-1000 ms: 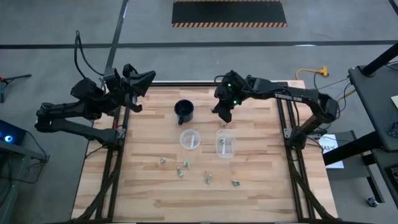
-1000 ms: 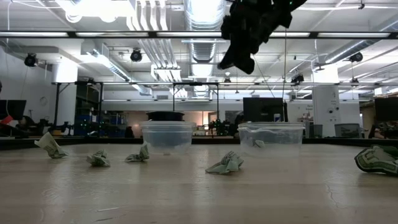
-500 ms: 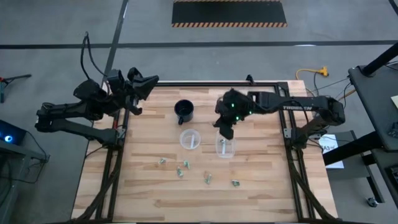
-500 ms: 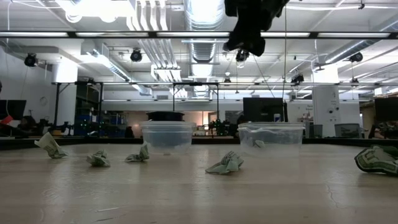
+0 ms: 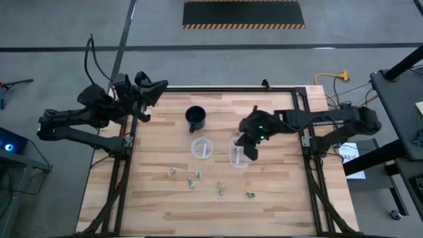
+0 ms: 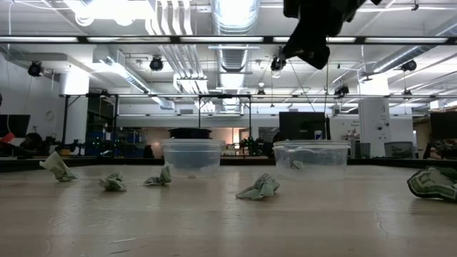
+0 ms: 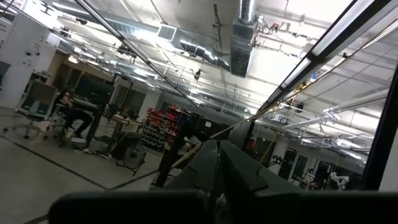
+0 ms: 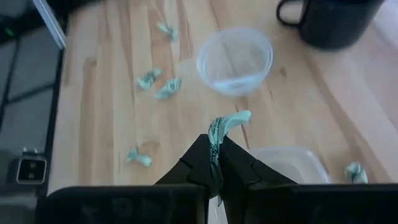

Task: Pick and place Stevia / Truvia into bins
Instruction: Put the truvia packet into the oval transparent container

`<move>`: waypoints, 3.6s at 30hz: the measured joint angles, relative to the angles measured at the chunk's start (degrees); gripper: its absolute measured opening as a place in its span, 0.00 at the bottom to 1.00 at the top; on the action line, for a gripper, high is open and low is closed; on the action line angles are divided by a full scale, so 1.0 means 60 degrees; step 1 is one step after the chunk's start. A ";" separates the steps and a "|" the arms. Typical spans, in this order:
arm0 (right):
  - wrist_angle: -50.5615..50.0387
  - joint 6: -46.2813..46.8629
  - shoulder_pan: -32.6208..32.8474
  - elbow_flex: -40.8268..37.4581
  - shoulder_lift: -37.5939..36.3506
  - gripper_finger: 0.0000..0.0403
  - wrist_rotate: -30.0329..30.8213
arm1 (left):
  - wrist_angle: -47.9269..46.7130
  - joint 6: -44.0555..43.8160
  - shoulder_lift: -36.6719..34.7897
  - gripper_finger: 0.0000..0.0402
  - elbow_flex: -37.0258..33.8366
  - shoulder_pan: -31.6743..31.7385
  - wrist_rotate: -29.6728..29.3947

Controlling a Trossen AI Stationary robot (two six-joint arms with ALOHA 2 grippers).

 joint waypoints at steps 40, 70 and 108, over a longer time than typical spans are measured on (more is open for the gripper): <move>0.0867 0.0444 -0.0241 -0.1589 -0.0407 0.28 0.0598 | 0.0096 -0.0076 0.0200 0.00 -0.0007 0.0029 -0.0226; -0.0727 -0.3441 -0.3792 -0.1586 0.0838 0.41 -0.1626 | 0.0107 0.0000 0.0204 0.00 -0.0004 0.0041 -0.0353; -0.1545 -0.5884 -0.4029 0.1100 0.4642 0.39 -0.2043 | 0.0152 -0.0007 0.0264 0.00 0.0007 0.0040 -0.0372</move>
